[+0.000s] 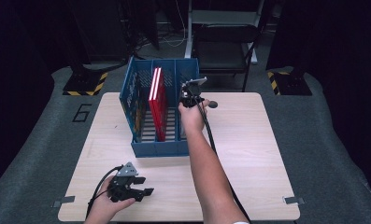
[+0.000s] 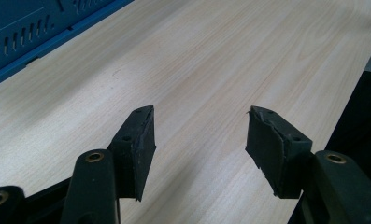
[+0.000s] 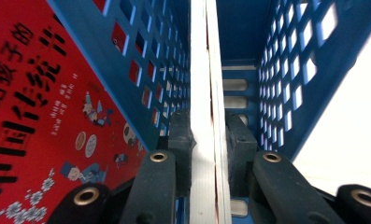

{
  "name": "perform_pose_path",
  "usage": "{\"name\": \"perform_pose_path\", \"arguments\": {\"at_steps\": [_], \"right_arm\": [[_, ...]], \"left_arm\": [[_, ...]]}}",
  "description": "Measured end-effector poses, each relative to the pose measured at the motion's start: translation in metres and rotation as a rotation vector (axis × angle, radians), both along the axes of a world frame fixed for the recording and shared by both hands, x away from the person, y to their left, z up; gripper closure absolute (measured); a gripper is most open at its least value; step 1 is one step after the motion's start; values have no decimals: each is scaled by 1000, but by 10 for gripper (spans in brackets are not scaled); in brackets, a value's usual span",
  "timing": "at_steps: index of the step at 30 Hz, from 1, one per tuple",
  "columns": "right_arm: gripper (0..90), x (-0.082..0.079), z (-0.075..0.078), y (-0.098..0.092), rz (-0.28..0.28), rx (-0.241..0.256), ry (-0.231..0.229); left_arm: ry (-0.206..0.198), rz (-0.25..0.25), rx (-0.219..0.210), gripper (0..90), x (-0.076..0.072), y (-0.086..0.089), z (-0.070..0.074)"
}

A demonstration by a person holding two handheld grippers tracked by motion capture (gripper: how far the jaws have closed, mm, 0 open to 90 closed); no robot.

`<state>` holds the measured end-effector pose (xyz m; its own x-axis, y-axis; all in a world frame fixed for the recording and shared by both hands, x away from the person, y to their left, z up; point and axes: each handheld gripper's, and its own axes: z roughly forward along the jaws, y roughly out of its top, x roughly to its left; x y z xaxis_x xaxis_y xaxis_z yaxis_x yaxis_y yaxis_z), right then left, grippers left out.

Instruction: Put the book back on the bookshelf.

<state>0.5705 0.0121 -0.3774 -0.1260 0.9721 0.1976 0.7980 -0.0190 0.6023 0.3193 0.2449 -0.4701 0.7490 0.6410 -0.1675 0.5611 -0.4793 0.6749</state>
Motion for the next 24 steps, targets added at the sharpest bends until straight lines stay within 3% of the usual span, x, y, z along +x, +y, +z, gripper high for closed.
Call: {"name": "perform_pose_path", "arguments": {"at_steps": [19, 24], "right_arm": [[757, 4, -29, 12, -10, -40, 4], [718, 2, -29, 13, 12, 0, 8]], "left_arm": [[-2, 1, -6, 422, 0, 1, 0], [4, 3, -14, 422, 0, -1, 0]]}}
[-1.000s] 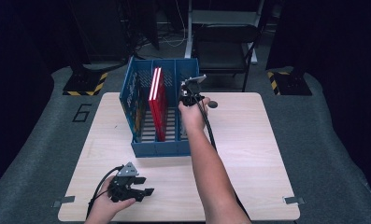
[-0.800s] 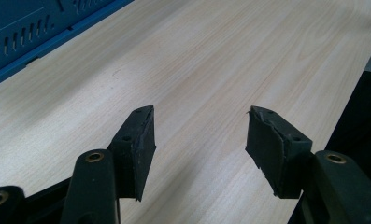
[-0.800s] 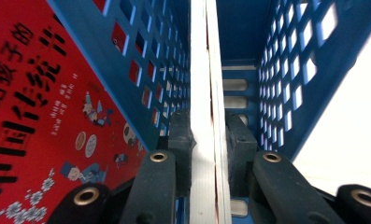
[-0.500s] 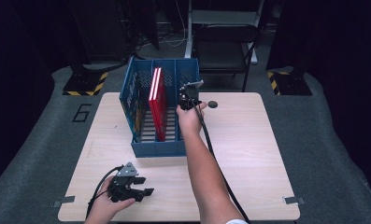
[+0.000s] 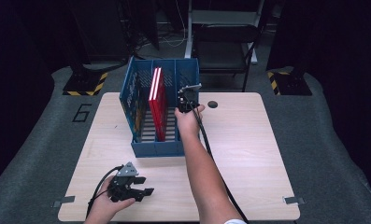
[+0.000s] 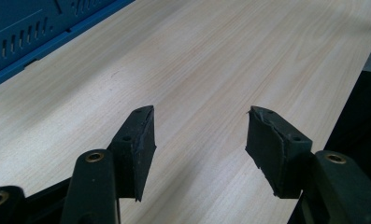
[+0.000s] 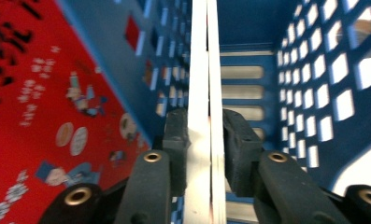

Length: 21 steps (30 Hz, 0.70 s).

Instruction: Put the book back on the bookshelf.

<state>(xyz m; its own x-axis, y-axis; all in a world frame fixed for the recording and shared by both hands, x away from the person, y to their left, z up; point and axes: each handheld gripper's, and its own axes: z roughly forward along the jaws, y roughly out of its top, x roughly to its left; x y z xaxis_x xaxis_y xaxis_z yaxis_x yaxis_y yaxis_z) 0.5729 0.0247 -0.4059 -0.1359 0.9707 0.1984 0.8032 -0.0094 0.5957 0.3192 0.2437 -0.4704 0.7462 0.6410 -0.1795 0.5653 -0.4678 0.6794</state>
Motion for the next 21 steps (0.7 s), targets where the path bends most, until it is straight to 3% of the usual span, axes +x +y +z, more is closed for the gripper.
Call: {"name": "perform_pose_path", "arguments": {"at_steps": [8, 11, 13, 21], "right_arm": [[678, -13, 5, -4, 76, 10, -14], [618, -19, 7, -6, 144, 41, -22], [566, -24, 7, -2, 195, 9, -27], [551, -27, 6, 1, 206, -16, -43]], "left_arm": [[9, -20, 23, 422, 2, -1, 0], [-1, -8, 23, 422, 1, -2, -2], [13, -6, 17, 422, 1, -3, -3], [4, -3, 23, 422, 2, -1, -3]]}}
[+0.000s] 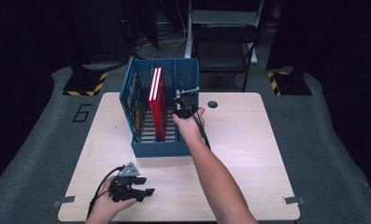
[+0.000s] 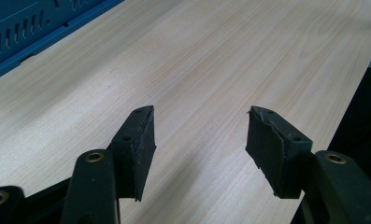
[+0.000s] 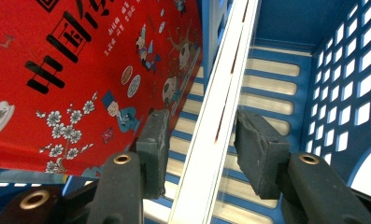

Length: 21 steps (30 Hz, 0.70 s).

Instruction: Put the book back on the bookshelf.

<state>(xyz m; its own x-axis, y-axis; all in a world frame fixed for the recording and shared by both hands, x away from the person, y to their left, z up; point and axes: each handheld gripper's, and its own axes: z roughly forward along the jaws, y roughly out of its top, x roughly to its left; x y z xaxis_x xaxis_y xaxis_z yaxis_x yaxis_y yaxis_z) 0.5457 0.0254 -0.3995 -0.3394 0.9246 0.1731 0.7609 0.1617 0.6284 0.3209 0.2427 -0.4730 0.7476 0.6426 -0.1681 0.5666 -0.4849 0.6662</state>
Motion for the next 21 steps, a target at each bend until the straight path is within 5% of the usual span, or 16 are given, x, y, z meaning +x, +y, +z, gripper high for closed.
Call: {"name": "perform_pose_path", "arguments": {"at_steps": [21], "right_arm": [[461, -22, 23, -12, 11, -47, -14]], "left_arm": [[26, 14, 2, 385, 2, 0, -3]]}}
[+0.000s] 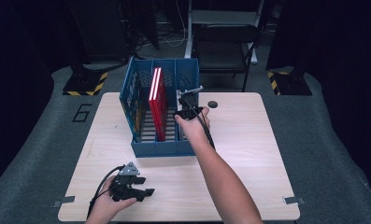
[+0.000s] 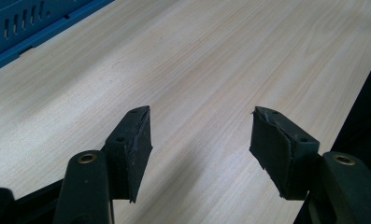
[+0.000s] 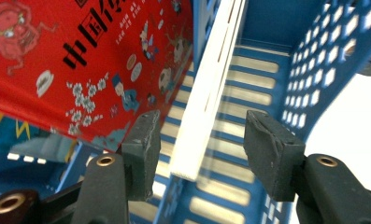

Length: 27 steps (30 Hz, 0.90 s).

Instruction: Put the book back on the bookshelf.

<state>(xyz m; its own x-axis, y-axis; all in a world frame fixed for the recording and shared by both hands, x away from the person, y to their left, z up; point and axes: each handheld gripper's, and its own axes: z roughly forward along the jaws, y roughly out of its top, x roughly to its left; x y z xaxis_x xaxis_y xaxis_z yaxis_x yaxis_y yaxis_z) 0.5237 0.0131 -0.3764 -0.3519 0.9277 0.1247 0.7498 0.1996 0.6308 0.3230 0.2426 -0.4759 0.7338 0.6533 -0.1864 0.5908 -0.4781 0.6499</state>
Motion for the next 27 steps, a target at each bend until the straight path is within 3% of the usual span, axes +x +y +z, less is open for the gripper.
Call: {"name": "perform_pose_path", "arguments": {"at_steps": [5, 6, 7, 10, 20, 27], "right_arm": [[450, -8, 6, -9, 20, -19, 2], [448, -9, 6, -11, 27, -18, -3], [445, -11, 7, -13, 37, -17, -2], [437, -20, 10, -16, 72, -19, 12], [434, -52, 22, -27, 159, -28, 13], [432, -77, 11, -46, 211, -62, -14]], "left_arm": [[-1, -7, 18, 378, 0, 0, -2], [9, 1, 4, 378, -1, -1, -3], [1, -7, 21, 377, 0, 0, -3], [29, 8, 6, 374, -1, 0, -4], [21, 23, 9, 368, 0, 3, -5], [34, 28, 15, 363, 1, 6, -5]]}}
